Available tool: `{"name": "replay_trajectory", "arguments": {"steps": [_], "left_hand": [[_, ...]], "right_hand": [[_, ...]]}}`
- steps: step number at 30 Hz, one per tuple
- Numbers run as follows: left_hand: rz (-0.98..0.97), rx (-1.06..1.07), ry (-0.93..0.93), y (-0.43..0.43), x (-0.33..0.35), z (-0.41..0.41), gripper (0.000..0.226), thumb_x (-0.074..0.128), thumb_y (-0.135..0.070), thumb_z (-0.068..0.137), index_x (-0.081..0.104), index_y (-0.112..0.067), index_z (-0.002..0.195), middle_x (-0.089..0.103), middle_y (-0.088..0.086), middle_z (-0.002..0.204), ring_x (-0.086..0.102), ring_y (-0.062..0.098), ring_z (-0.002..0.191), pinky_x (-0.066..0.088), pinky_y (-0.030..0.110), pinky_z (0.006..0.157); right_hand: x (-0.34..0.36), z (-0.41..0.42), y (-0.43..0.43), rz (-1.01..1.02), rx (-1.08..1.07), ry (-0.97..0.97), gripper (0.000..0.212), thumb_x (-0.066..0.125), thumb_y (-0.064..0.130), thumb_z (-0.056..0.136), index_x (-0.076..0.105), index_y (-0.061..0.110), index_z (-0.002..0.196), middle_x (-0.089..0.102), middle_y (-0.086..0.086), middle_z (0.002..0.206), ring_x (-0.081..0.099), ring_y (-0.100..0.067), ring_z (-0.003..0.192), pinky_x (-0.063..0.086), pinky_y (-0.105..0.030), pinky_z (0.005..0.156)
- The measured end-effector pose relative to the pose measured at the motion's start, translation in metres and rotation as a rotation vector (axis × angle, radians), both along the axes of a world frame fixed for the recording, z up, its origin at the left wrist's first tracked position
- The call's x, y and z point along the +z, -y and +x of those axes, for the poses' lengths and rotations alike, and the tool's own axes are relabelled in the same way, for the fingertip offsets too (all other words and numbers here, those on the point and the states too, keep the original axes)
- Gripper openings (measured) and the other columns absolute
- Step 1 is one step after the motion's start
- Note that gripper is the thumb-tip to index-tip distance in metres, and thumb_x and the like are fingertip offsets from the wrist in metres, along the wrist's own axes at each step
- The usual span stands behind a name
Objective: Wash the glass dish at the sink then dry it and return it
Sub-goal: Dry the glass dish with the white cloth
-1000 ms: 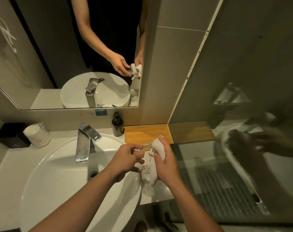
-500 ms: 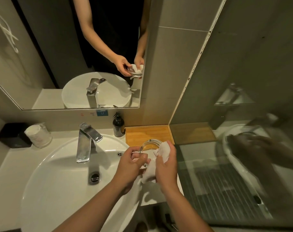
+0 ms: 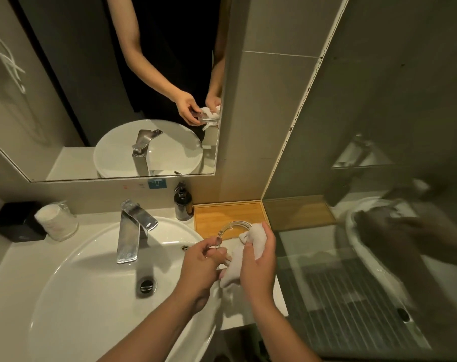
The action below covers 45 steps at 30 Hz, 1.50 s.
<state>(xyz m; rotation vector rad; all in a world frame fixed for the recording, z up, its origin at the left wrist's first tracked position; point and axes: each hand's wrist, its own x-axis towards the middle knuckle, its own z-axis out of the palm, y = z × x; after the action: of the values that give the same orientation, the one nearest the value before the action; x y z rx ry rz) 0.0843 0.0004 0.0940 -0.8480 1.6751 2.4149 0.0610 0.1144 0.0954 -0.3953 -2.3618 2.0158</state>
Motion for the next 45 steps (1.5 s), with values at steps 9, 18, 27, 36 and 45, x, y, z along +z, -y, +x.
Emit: {"name": "replay_trajectory", "arguments": {"steps": [9,18,27,36,45], "left_hand": [[-0.835,-0.319,-0.335,0.018,0.0,0.008,0.06,0.072,-0.034,0.089,0.047,-0.037,0.143,0.052,-0.01,0.142,0.051,0.005,0.128,0.046,0.03,0.106],[-1.627,-0.7,-0.861,0.037,0.013,-0.01,0.013,0.073,-0.039,0.087,0.076,-0.027,0.086,0.065,-0.007,0.084,0.056,0.015,0.09,0.049,0.034,0.099],[-1.699,-0.703,-0.876,0.022,0.005,-0.006,0.015,0.076,-0.009,0.074,0.065,-0.02,0.072,0.054,-0.002,0.072,0.046,0.02,0.074,0.035,0.029,0.066],[-1.424,-0.606,-0.67,0.031,0.012,0.0,0.009,0.073,-0.03,0.084,0.07,-0.023,0.08,0.061,-0.008,0.078,0.055,0.012,0.079,0.043,0.025,0.071],[-0.441,-0.291,-0.239,0.027,0.03,0.009,0.016,0.062,-0.014,0.098,0.067,-0.011,0.083,0.063,0.001,0.072,0.056,0.01,0.07,0.045,0.031,0.071]], "right_hand": [[0.003,-0.017,-0.012,-0.011,0.033,0.102,0.054,0.051,0.005,0.101,0.045,0.036,0.145,0.051,0.007,0.14,0.051,-0.016,0.123,0.049,-0.035,0.097],[0.006,-0.035,-0.02,0.036,0.217,0.318,0.057,0.055,0.003,0.094,0.05,0.039,0.137,0.056,-0.002,0.134,0.058,-0.028,0.117,0.058,-0.05,0.095],[-0.006,-0.019,-0.011,-0.191,0.082,0.444,0.068,0.064,-0.003,0.081,0.053,0.04,0.132,0.06,-0.006,0.127,0.061,-0.032,0.113,0.06,-0.057,0.09],[-0.005,-0.02,-0.036,-0.405,0.143,0.368,0.034,0.067,0.032,0.096,0.065,0.032,0.129,0.073,-0.009,0.121,0.071,-0.03,0.111,0.059,-0.048,0.092],[0.027,-0.008,-0.051,-0.277,0.382,0.246,0.05,0.044,0.065,0.088,0.048,0.055,0.136,0.067,0.0,0.134,0.065,-0.02,0.121,0.052,-0.043,0.103]]}}
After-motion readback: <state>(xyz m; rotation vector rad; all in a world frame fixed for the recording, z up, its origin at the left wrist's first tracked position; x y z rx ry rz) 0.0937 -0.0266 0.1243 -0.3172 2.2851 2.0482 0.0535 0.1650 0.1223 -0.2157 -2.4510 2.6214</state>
